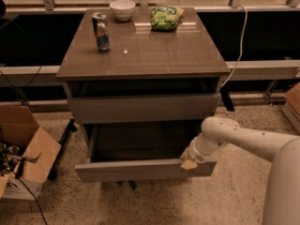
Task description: Open middle drawer
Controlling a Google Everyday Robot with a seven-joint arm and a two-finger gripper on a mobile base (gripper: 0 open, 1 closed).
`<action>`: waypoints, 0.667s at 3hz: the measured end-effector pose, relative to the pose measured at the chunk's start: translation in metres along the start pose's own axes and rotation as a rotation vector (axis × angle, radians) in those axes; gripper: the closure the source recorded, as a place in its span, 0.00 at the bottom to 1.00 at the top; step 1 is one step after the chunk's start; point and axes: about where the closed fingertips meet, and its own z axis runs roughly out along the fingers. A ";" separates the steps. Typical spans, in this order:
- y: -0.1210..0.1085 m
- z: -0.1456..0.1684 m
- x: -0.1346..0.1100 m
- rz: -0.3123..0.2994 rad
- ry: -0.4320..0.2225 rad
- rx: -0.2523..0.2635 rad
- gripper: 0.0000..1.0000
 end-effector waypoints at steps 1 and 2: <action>0.000 0.000 -0.001 0.000 0.000 0.000 0.82; 0.003 0.004 -0.003 -0.013 0.011 -0.007 0.51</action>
Offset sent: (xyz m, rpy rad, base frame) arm 0.0002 0.0015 0.0001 0.0000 0.0000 -0.0001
